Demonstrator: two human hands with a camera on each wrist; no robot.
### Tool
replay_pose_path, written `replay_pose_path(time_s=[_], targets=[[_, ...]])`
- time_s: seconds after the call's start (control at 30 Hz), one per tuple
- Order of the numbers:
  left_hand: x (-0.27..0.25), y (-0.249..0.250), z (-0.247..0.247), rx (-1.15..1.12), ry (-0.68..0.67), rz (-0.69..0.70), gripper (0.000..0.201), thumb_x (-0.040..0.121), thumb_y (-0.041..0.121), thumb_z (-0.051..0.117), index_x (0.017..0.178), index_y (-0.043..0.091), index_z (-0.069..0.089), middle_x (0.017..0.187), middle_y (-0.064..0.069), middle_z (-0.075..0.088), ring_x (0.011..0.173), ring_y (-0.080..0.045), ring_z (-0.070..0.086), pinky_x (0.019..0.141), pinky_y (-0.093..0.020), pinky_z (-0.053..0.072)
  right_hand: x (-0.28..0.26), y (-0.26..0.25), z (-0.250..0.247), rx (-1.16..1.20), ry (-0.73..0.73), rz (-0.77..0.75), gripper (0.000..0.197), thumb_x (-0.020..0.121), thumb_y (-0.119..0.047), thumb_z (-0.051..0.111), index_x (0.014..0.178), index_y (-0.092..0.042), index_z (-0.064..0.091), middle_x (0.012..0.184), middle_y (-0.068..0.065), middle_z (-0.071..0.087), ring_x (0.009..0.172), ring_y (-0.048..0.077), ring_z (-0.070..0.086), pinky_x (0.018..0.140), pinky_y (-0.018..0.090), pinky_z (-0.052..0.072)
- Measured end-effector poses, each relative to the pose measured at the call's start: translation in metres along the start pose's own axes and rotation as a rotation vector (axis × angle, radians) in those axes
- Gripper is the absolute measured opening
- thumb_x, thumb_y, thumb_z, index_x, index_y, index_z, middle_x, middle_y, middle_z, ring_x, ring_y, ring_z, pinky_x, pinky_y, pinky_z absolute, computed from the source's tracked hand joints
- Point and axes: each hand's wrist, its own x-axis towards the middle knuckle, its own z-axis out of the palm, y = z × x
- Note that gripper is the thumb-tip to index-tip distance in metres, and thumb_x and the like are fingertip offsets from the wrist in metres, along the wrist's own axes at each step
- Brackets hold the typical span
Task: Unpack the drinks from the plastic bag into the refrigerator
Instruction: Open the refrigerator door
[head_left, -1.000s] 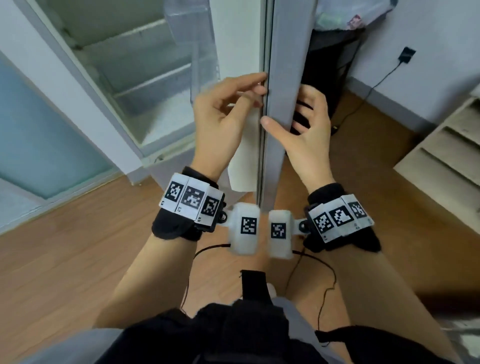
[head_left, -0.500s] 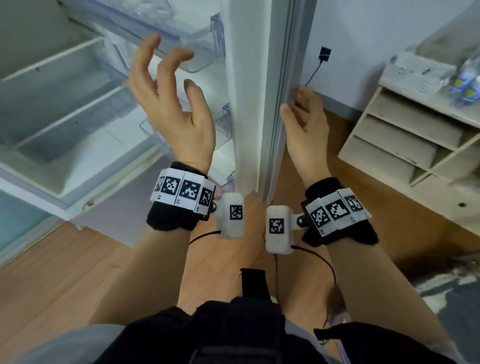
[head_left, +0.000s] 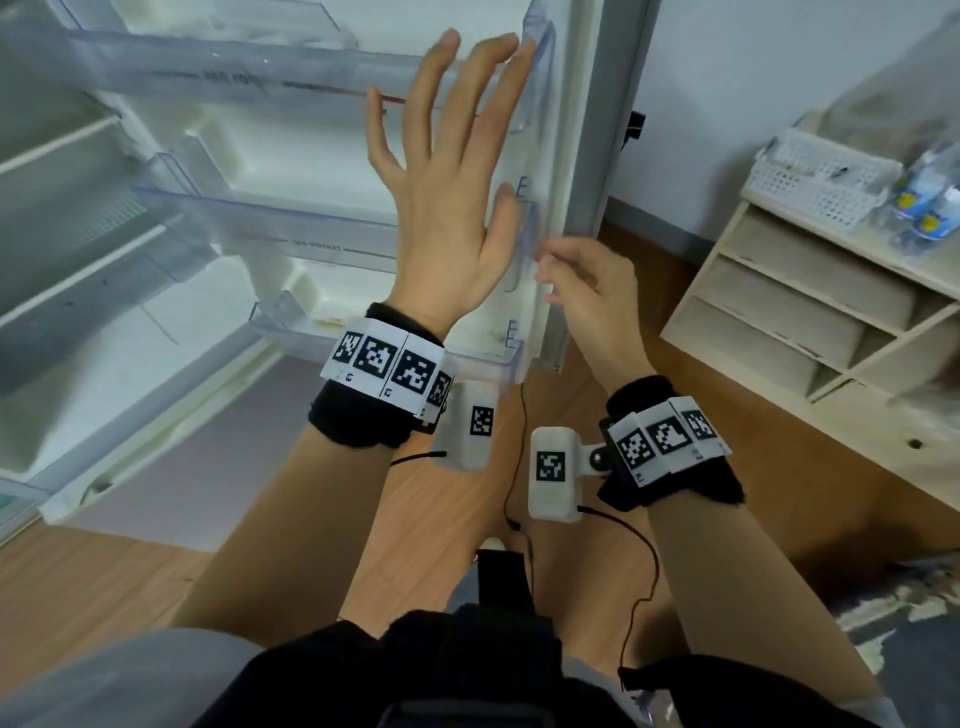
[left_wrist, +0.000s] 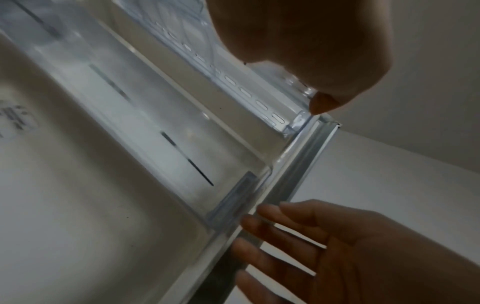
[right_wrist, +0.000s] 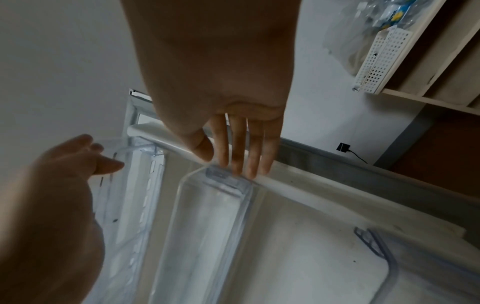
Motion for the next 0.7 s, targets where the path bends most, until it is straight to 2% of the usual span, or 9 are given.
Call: replay_pose_path(time_s=[0.1, 0.2, 0.23, 0.27, 0.4, 0.5, 0.63, 0.7], targets=[[0.022, -0.006, 0.033, 0.047, -0.047, 0.018, 0.07, 0.076, 0.022, 0.056, 0.143, 0.01, 0.039, 0.149, -0.008, 0.042, 0.138, -0.022, 0.019, 0.11, -0.061, 0.01, 0.03, 0.01, 0.001, 0.005, -0.001, -0.003, 0.02, 0.089, -0.018, 0.058, 0.106, -0.013, 0.067, 0.102, -0.002, 0.068, 0.099, 0.016, 0.064, 0.091, 0.042, 0.055], [0.043, -0.015, 0.063, 0.108, -0.049, 0.027, 0.078, 0.071, 0.013, 0.069, 0.143, 0.013, 0.04, 0.15, -0.008, 0.042, 0.137, -0.021, 0.017, 0.109, -0.052, 0.007, 0.064, 0.02, -0.001, 0.016, 0.025, 0.02, 0.024, 0.091, -0.02, 0.058, 0.111, -0.01, 0.066, 0.107, 0.002, 0.069, 0.097, 0.013, 0.063, 0.079, 0.024, 0.055], [0.05, -0.019, 0.074, 0.129, -0.043, 0.032, 0.08, 0.069, 0.012, 0.07, 0.142, 0.014, 0.04, 0.149, -0.007, 0.042, 0.137, -0.02, 0.017, 0.108, -0.049, 0.006, 0.077, 0.023, -0.002, 0.018, 0.022, 0.032, 0.026, 0.092, -0.021, 0.057, 0.115, -0.011, 0.064, 0.111, 0.003, 0.068, 0.099, 0.012, 0.063, 0.078, 0.022, 0.053], [0.056, -0.021, 0.084, 0.149, -0.042, 0.036, 0.081, 0.067, 0.011, 0.07, 0.142, 0.015, 0.04, 0.149, -0.007, 0.043, 0.137, -0.02, 0.018, 0.108, -0.048, 0.007, 0.09, 0.028, -0.002, 0.025, 0.019, 0.044, 0.028, 0.092, -0.023, 0.056, 0.117, -0.012, 0.063, 0.115, 0.004, 0.067, 0.102, 0.013, 0.062, 0.08, 0.022, 0.053], [0.081, -0.026, 0.11, 0.185, -0.076, -0.001, 0.087, 0.06, 0.015, 0.061, 0.144, 0.019, 0.04, 0.151, -0.005, 0.041, 0.142, -0.025, 0.027, 0.109, -0.058, 0.011, 0.127, 0.036, 0.002, 0.033, 0.002, 0.093, 0.031, 0.095, -0.024, 0.051, 0.122, -0.013, 0.06, 0.123, 0.006, 0.062, 0.105, 0.016, 0.062, 0.084, 0.029, 0.055], [0.092, -0.024, 0.123, 0.187, -0.135, -0.047, 0.089, 0.059, 0.015, 0.059, 0.145, 0.022, 0.037, 0.154, -0.005, 0.036, 0.144, -0.029, 0.027, 0.11, -0.06, 0.007, 0.146, 0.038, 0.002, 0.028, -0.004, 0.1, 0.03, 0.096, -0.024, 0.048, 0.121, -0.012, 0.06, 0.121, 0.009, 0.062, 0.103, 0.019, 0.062, 0.087, 0.034, 0.055], [0.101, -0.028, 0.141, 0.21, -0.075, -0.081, 0.083, 0.06, 0.014, 0.058, 0.142, 0.023, 0.044, 0.15, -0.007, 0.042, 0.142, -0.031, 0.032, 0.111, -0.06, 0.008, 0.166, 0.039, -0.003, 0.044, -0.035, 0.111, 0.029, 0.096, -0.025, 0.049, 0.118, -0.012, 0.062, 0.116, 0.011, 0.063, 0.103, 0.025, 0.063, 0.093, 0.044, 0.055], [0.105, -0.029, 0.15, 0.207, -0.025, -0.092, 0.079, 0.06, 0.015, 0.06, 0.137, 0.024, 0.05, 0.147, -0.007, 0.047, 0.139, -0.032, 0.035, 0.11, -0.06, 0.011, 0.176, 0.039, -0.009, 0.043, -0.068, 0.106, 0.029, 0.097, -0.023, 0.048, 0.117, -0.009, 0.063, 0.114, 0.011, 0.066, 0.102, 0.025, 0.063, 0.095, 0.044, 0.053]])
